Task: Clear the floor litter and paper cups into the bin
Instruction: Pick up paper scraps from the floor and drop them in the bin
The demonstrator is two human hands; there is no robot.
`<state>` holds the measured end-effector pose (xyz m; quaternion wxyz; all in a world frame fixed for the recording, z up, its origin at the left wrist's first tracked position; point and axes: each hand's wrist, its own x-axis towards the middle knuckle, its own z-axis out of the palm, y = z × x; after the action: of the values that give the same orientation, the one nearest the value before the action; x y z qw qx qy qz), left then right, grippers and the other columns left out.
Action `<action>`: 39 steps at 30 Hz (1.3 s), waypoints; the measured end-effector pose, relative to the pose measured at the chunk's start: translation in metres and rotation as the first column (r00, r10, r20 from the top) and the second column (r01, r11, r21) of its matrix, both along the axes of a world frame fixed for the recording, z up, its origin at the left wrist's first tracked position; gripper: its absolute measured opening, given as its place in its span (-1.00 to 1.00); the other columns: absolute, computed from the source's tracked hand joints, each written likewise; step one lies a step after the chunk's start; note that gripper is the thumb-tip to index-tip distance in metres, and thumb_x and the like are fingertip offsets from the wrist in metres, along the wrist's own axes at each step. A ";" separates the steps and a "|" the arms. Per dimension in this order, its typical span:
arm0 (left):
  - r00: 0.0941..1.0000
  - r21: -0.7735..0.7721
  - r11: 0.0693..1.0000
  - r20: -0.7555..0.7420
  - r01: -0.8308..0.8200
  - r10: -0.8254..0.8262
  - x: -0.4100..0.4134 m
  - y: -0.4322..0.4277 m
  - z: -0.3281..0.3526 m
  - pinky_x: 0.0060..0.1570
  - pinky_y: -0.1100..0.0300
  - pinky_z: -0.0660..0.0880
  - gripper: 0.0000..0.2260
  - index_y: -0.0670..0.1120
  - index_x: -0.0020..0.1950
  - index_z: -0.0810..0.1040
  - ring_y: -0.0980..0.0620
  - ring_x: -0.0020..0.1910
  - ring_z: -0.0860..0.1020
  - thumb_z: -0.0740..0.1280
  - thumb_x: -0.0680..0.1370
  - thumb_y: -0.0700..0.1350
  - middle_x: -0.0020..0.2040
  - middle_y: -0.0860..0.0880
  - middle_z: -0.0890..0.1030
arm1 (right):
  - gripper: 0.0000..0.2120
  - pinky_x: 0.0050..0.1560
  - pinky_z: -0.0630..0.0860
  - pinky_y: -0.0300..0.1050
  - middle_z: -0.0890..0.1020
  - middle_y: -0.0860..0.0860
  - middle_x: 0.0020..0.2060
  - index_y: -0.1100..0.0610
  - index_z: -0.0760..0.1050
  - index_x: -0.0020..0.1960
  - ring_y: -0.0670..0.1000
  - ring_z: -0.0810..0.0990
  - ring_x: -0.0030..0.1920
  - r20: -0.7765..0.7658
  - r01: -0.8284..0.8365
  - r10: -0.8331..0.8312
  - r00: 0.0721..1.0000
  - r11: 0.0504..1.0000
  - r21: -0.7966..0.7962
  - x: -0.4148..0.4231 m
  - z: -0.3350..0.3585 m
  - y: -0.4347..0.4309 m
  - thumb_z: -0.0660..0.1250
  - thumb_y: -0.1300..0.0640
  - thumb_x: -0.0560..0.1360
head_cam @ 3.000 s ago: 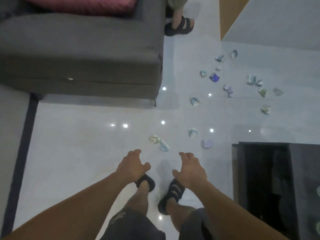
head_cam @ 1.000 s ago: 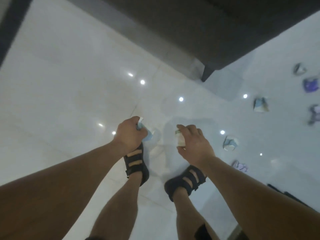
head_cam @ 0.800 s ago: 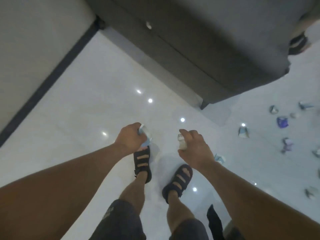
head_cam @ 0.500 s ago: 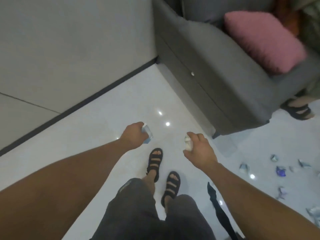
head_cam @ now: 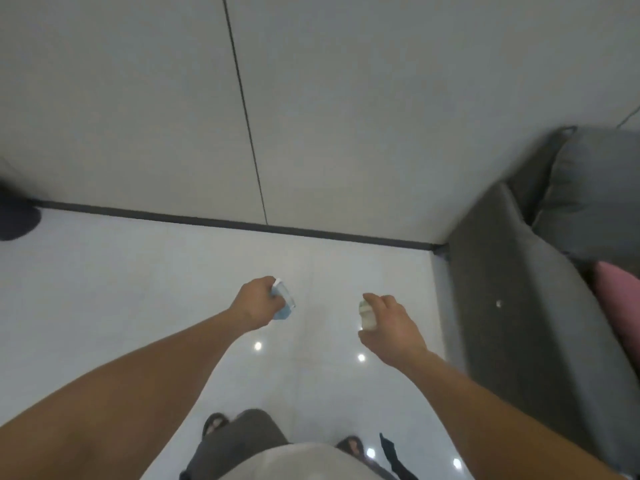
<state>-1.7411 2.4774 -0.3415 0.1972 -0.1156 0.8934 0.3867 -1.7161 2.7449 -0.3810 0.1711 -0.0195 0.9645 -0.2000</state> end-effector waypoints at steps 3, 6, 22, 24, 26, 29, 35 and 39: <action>0.990 0.034 0.990 -0.042 -0.136 0.137 0.007 -0.074 0.009 -0.01 -0.10 0.56 -0.80 -0.26 0.10 0.51 -0.23 0.00 0.54 0.27 0.50 -0.24 0.01 -0.25 0.56 | -0.34 0.10 0.40 -0.13 0.34 -0.07 0.31 -0.11 0.17 0.48 0.02 0.37 0.25 -0.066 -0.128 0.128 0.990 0.992 0.009 -0.026 0.016 -0.073 0.33 -0.02 0.44; 0.961 0.056 0.962 -0.061 -0.266 0.269 0.022 -0.159 0.015 -0.05 -0.07 0.59 -0.81 -0.21 0.08 0.53 -0.19 -0.03 0.55 0.27 0.49 -0.24 0.01 -0.20 0.57 | -0.34 0.14 0.41 -0.12 0.34 -0.06 0.32 -0.09 0.17 0.50 0.02 0.36 0.27 -0.087 -0.234 0.234 0.968 0.972 0.010 -0.045 0.026 -0.159 0.33 -0.03 0.45; 0.682 0.159 0.679 -0.044 -0.716 0.730 0.055 -0.474 0.024 -0.20 -0.05 0.63 -0.87 -0.10 0.03 0.50 -0.13 -0.18 0.57 0.25 0.50 -0.23 -0.06 -0.13 0.55 | -0.34 0.15 0.40 -0.16 0.34 -0.08 0.30 -0.09 0.17 0.49 -0.01 0.37 0.24 -0.128 -0.660 0.652 0.748 0.750 -0.039 -0.110 0.031 -0.539 0.32 -0.03 0.44; 0.660 0.169 0.655 -0.035 -0.737 0.751 0.043 -0.497 0.020 -0.21 -0.04 0.62 -0.88 -0.10 0.01 0.51 -0.09 -0.23 0.55 0.26 0.50 -0.24 -0.07 -0.13 0.55 | -0.34 0.15 0.40 -0.18 0.34 -0.08 0.31 -0.09 0.17 0.49 -0.02 0.37 0.25 -0.119 -0.698 0.690 0.714 0.715 -0.041 -0.128 0.025 -0.577 0.32 -0.03 0.44; 0.632 0.159 0.631 -0.047 -0.760 0.773 0.030 -0.526 0.021 -0.24 -0.03 0.61 -0.88 -0.11 0.00 0.51 -0.09 -0.25 0.55 0.26 0.50 -0.24 -0.09 -0.13 0.55 | -0.34 0.15 0.40 -0.17 0.34 -0.08 0.31 -0.09 0.17 0.49 -0.01 0.37 0.26 -0.124 -0.727 0.719 0.684 0.684 -0.050 -0.150 0.018 -0.618 0.33 -0.02 0.45; 0.564 0.121 0.566 -0.057 -0.815 0.824 0.015 -0.575 0.029 -0.23 -0.03 0.63 -0.86 -0.11 0.05 0.51 -0.10 -0.22 0.56 0.26 0.51 -0.23 -0.05 -0.13 0.55 | -0.35 0.09 0.40 -0.18 0.35 -0.07 0.30 -0.10 0.18 0.48 0.00 0.38 0.24 -0.111 -0.771 0.764 0.636 0.633 -0.067 -0.178 0.014 -0.680 0.32 -0.02 0.44; 0.395 0.073 0.401 -0.086 -0.913 0.915 0.001 -0.674 0.043 -0.19 -0.05 0.63 -0.76 -0.16 0.19 0.51 -0.18 -0.10 0.58 0.25 0.53 -0.22 0.06 -0.20 0.56 | -0.36 0.06 0.43 -0.14 0.36 -0.07 0.27 -0.09 0.20 0.46 0.01 0.39 0.21 -0.147 -0.880 0.868 0.474 0.470 -0.064 -0.231 0.022 -0.800 0.32 -0.03 0.44; 0.346 0.065 0.349 -0.062 -0.935 0.936 -0.004 -0.726 0.042 -0.18 -0.04 0.62 -0.72 -0.16 0.25 0.48 -0.18 -0.09 0.58 0.25 0.54 -0.20 0.08 -0.19 0.54 | -0.36 0.08 0.43 -0.14 0.35 -0.07 0.28 -0.09 0.19 0.47 0.01 0.39 0.21 -0.132 -0.911 0.902 0.412 0.411 -0.037 -0.248 0.028 -0.872 0.32 -0.03 0.44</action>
<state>-1.7448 1.7511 -0.2994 -0.0970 -0.5855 0.6721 0.4428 -1.9641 1.8727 -0.3528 0.2067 -0.5553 0.7960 -0.1239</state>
